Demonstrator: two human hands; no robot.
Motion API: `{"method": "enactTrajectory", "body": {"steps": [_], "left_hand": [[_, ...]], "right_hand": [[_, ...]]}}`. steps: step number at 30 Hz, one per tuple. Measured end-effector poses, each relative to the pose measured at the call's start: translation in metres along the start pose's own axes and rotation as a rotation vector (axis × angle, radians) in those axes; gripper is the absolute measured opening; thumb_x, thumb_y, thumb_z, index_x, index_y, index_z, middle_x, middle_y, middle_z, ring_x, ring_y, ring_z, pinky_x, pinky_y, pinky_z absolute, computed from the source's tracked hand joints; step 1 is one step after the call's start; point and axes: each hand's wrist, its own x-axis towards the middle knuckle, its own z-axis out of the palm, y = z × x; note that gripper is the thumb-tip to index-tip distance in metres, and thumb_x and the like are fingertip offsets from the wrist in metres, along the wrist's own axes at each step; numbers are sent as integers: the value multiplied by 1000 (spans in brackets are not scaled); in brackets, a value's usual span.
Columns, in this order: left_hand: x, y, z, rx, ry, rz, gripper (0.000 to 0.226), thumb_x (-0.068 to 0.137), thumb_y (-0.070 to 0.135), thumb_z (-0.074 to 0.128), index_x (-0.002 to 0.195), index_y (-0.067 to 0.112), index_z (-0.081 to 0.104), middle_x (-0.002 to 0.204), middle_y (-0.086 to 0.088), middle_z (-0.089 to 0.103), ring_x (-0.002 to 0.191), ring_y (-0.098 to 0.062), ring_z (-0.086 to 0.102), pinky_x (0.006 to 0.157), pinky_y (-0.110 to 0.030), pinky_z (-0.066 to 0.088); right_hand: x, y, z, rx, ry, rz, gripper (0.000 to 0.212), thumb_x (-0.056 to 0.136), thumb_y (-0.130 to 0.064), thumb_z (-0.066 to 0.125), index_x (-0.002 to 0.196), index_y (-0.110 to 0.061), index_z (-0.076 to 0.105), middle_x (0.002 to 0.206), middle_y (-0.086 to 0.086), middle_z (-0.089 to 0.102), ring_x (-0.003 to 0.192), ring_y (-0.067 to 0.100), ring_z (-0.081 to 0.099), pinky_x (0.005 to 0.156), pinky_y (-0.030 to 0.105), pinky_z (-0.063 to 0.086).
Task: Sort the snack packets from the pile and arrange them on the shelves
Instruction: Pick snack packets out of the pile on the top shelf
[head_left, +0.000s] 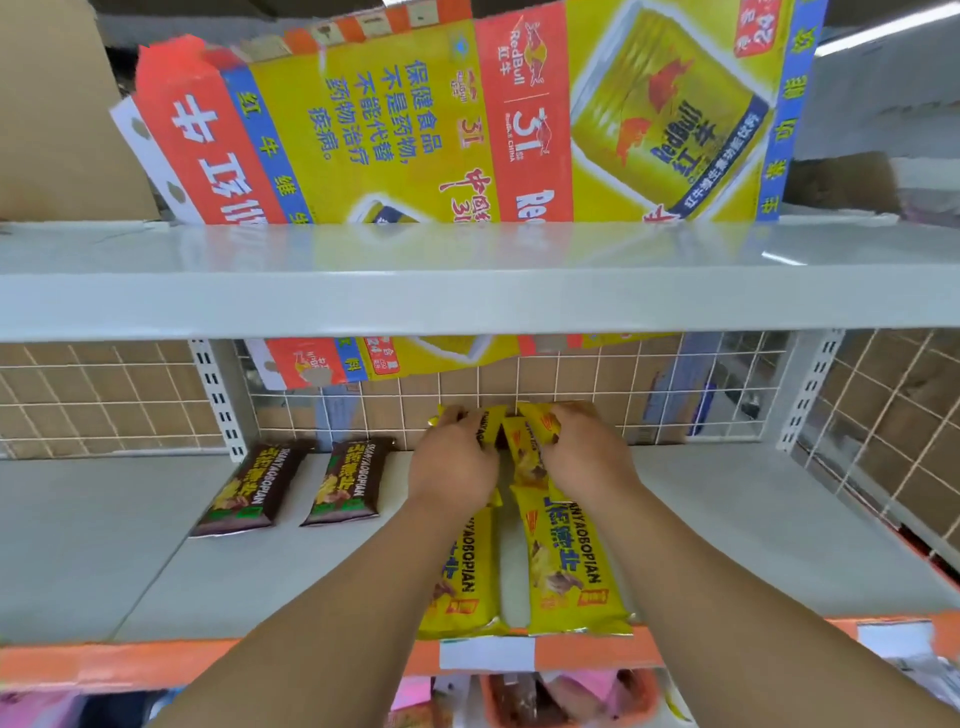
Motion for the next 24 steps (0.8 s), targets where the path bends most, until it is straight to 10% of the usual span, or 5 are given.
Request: {"method": "enactTrajectory", "body": {"steps": [24], "left_hand": [[64, -28, 61, 258, -137, -158, 69, 97, 42, 40, 161, 30, 16, 170, -1, 7, 142, -41, 31, 107, -47, 39]], "right_hand": [[61, -9, 63, -214, -212, 24, 70, 98, -50, 44, 159, -35, 13, 169, 5, 2, 140, 42, 36, 109, 48, 37]]}}
